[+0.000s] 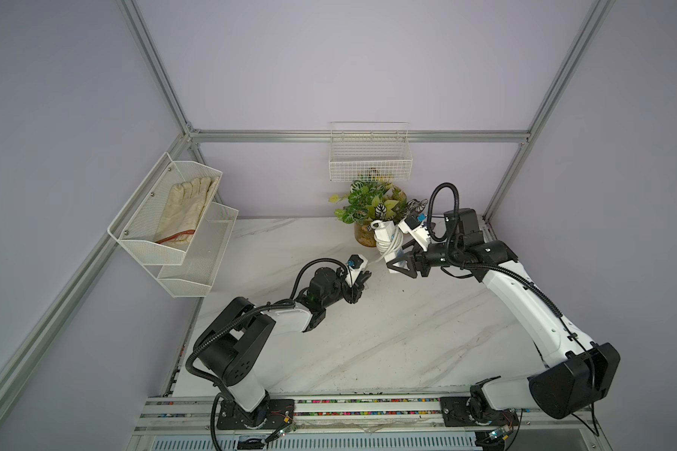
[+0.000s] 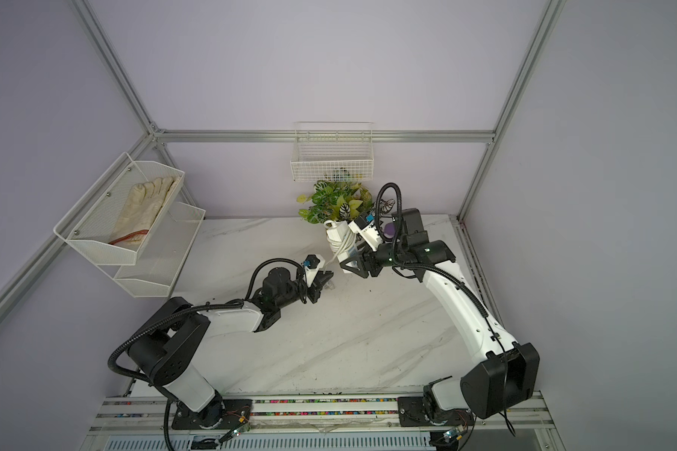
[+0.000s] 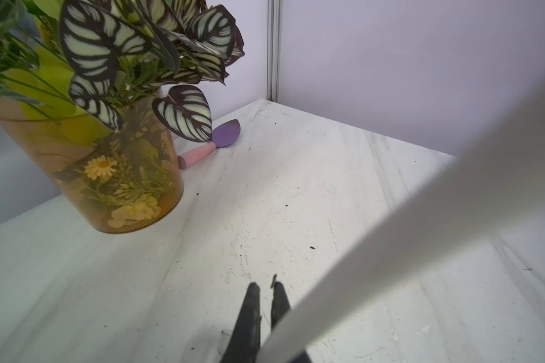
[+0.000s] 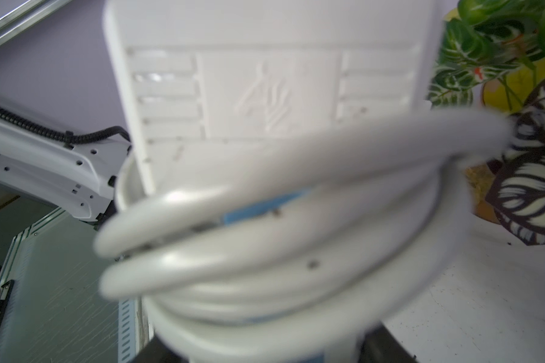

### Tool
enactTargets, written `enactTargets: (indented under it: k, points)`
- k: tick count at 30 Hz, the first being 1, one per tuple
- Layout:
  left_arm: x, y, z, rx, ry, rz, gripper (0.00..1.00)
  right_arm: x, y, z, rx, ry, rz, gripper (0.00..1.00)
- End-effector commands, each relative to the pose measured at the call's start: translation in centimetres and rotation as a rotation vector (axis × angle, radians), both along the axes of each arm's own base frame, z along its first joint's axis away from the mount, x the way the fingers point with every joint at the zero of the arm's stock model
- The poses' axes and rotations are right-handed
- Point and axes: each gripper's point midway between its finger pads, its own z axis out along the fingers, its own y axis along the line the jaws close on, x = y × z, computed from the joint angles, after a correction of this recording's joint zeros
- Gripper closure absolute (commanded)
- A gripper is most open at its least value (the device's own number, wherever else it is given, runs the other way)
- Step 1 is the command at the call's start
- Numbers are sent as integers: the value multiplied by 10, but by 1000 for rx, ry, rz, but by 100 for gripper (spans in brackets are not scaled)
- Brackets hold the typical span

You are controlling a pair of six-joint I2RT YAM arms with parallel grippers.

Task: Wrap the cord around the power strip
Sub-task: Wrap the power cord around the power strip.

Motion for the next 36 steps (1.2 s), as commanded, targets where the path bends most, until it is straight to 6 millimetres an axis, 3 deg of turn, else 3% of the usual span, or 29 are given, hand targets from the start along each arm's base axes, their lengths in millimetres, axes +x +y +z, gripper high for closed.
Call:
enactTargets:
  k: [1, 8, 13, 17, 21, 25, 29, 36]
  points:
    - [22, 6, -14, 157, 31, -29, 100, -50, 9, 39, 116, -169, 233, 100]
    - [75, 27, 12, 261, -7, 36, 100, -97, 17, 2, 80, -205, 424, 100]
    - [94, 35, 45, 255, -66, 36, 100, -110, 20, -35, -12, -166, 485, 100]
    - [93, 37, 64, 271, -126, 9, 100, -108, 18, -54, -86, -160, 472, 100]
    - [92, 42, 72, 345, -168, 1, 100, -103, 14, -70, -154, -141, 455, 100]
    - [87, 48, 81, 418, -219, -15, 100, -102, 13, -76, -185, -149, 456, 100]
    - [79, 57, 86, 455, -243, -47, 100, -105, 13, -69, -171, -193, 471, 100]
    - [78, 70, 105, 433, -264, -85, 100, -109, 16, -88, -239, -175, 497, 100]
